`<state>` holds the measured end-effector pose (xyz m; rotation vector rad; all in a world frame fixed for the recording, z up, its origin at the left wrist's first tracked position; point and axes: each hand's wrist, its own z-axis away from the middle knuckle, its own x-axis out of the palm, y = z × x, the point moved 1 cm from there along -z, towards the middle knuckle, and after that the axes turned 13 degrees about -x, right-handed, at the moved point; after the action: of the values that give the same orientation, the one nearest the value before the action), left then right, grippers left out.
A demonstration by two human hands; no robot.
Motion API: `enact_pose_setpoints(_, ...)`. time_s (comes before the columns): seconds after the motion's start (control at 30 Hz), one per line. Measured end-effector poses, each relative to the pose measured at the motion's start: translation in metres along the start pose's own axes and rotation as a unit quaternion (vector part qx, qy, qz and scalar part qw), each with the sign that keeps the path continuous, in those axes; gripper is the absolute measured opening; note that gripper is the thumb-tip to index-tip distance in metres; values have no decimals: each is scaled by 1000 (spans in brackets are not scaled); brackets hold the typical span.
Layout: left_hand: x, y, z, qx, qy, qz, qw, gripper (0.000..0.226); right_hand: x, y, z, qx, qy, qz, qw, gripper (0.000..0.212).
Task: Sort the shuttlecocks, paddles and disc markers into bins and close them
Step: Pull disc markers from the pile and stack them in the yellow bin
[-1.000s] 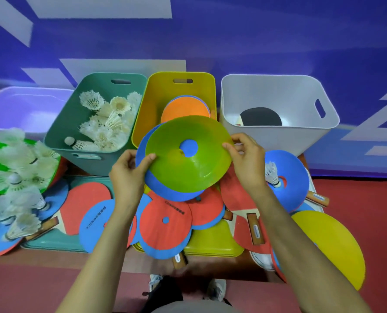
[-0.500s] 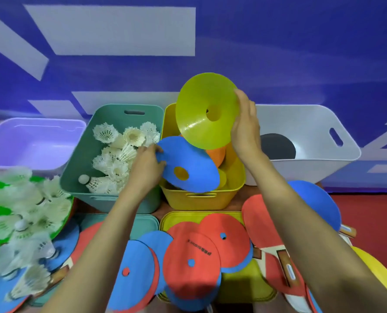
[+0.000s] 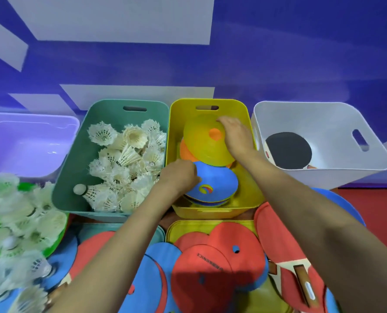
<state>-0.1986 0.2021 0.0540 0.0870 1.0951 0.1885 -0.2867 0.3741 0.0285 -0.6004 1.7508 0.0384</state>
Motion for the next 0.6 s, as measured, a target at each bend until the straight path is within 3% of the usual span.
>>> enact_pose_setpoints(0.1,0,-1,-1,10,32,31,999,37,21,9,-1,15,-117,59,991,44)
enact_pose_setpoints(0.2,4,-1,0,22,42,49,998,40,24,8,3,10,-139,79,987,49)
enact_pose_setpoints(0.33,16,10,8,38,63,66,995,41,0,-3,23,-30,-92,55,994,47)
enact_pose_setpoints(0.43,23,31,24,66,118,109,985,39,-27,-11,60,-57,-6,-5,998,41)
enact_pose_setpoints(0.6,50,88,77,196,213,182,940,35,-77,-2,159,-43,138,-97,985,38)
